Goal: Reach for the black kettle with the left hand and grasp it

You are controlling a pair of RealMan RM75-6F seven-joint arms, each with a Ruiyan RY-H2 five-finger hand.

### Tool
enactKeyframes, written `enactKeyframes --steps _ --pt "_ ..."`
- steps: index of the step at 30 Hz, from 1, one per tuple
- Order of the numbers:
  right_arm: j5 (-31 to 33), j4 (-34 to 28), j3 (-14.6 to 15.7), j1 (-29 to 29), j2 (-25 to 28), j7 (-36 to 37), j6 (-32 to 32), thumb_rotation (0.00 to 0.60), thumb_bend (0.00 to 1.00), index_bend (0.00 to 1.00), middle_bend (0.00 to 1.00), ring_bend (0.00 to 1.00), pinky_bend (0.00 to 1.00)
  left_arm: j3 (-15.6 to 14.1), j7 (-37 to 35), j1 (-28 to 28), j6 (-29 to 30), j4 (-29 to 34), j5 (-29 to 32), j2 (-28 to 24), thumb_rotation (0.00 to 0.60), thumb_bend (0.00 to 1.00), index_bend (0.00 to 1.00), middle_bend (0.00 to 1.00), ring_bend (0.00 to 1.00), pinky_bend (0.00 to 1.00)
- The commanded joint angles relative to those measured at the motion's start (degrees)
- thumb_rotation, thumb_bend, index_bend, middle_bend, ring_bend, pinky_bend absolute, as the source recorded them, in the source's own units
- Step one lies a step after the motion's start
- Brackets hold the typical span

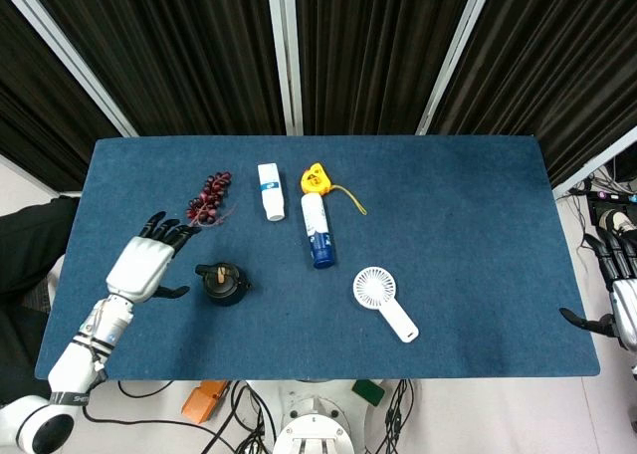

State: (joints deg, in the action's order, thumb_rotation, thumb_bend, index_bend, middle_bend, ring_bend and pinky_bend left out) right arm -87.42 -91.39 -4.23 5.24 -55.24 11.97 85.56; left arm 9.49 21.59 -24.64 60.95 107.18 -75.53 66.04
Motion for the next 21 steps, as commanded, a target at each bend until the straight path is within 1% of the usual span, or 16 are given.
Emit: enactKeyframes --steps 1,8,13,18,21 --pt "0.2 0.2 0.0 -0.1 0.0 0.2 -0.1 0.6 0.0 0.0 0.03 0.0 0.0 1.1 6.0 -3.9 -2.4 2.4 5.3 2.8 0.6 0.1 0.23 0.25 0.19 0.0" --pt "0.3 1.0 0.2 -0.1 -0.3 0.9 -0.5 0.6 0.0 0.0 0.03 0.0 0.0 -0.1 13.9 -6.6 -1.4 4.0 10.8 6.2 0.6 0.09 0.33 0.35 0.28 0.0" --pt "0.4 1.6 0.2 0.0 -0.6 1.5 -1.0 0.6 0.0 0.0 0.03 0.0 0.0 -1.1 19.0 -8.1 0.4 3.7 14.0 8.5 0.6 0.09 0.36 0.39 0.3 0.0" --pt "0.6 2.2 0.2 0.1 -0.8 1.9 -1.3 0.6 0.0 0.0 0.03 0.0 0.0 -2.0 21.4 -9.3 1.3 3.8 16.5 9.8 0.6 0.09 0.39 0.43 0.33 0.0" --pt "0.6 2.6 0.2 0.2 -1.0 2.1 -1.5 0.6 0.0 0.0 0.03 0.0 0.0 -2.5 23.2 -10.0 2.2 3.4 17.5 10.8 0.6 0.09 0.43 0.46 0.36 0.0"
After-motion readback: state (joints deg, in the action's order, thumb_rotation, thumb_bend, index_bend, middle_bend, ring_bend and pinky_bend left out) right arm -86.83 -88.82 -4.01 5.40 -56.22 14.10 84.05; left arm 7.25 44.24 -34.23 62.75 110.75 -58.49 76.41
